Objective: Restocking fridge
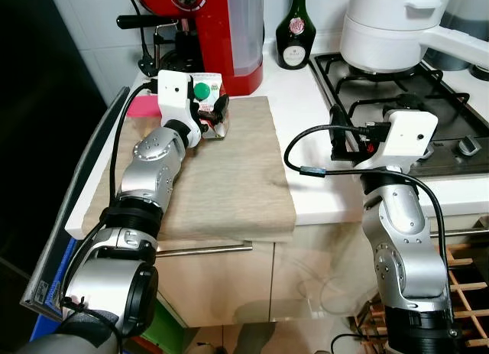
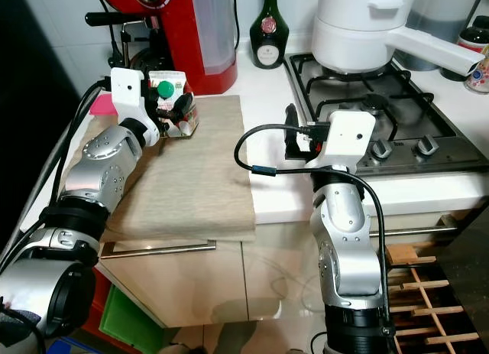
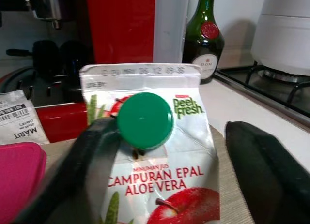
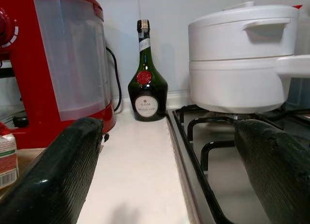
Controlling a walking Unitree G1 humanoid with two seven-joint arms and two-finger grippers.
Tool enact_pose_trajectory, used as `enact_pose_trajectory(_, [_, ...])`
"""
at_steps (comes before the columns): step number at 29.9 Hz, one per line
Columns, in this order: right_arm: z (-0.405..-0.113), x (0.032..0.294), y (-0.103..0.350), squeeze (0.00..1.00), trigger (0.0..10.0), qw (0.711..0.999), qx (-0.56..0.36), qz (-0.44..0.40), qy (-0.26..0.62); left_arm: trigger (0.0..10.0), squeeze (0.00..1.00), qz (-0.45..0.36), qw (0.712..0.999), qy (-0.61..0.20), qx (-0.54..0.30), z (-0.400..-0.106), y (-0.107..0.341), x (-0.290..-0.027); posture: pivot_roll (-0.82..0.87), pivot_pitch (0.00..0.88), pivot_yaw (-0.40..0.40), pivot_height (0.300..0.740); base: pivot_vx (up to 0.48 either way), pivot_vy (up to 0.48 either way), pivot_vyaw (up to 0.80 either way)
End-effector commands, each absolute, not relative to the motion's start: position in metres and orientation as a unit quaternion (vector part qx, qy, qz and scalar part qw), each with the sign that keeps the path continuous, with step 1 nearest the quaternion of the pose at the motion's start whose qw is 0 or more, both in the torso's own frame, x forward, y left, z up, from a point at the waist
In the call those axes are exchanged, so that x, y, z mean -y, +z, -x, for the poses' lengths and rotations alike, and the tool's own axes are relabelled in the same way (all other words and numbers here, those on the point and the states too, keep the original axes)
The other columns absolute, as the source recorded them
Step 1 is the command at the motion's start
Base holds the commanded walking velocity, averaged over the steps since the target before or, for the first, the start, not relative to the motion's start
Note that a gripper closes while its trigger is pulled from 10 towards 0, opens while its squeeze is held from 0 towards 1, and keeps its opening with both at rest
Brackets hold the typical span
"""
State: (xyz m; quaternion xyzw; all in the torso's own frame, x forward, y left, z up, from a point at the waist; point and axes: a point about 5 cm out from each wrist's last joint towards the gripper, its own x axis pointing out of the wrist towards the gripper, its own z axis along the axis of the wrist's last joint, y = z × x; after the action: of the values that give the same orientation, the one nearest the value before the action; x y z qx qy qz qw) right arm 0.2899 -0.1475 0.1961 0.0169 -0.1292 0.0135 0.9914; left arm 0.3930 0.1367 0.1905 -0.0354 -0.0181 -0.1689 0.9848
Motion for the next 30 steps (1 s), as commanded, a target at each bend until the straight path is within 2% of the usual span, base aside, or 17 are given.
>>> enact_pose_trajectory(1, [-0.287, 0.144, 0.202, 0.0, 10.0, 0.99, 0.14, -0.019, 0.016, 0.0, 0.0, 0.038, 0.986, -0.162, -0.008, -0.393, 0.181, -0.143, -0.1, 0.0, 0.133, 0.74, 0.0, 0.0, 0.0])
enact_pose_trajectory(14, [-0.286, 0.146, 0.196, 0.0, 10.0, 0.991, 0.131, -0.016, 0.013, 0.0, 0.0, 0.025, 0.985, -0.169, -0.023, -0.391, 0.169, -0.144, -0.09, 0.0, 0.136, 0.74, 0.0, 0.0, 0.0])
enact_pose_trajectory(30, [-0.288, 0.147, 0.196, 0.0, 10.0, 0.991, 0.131, -0.012, 0.012, 0.0, 0.0, 0.023, 0.982, -0.188, 0.019, -0.393, 0.182, -0.139, -0.08, 0.0, 0.135, 0.74, 0.0, 0.0, 0.0])
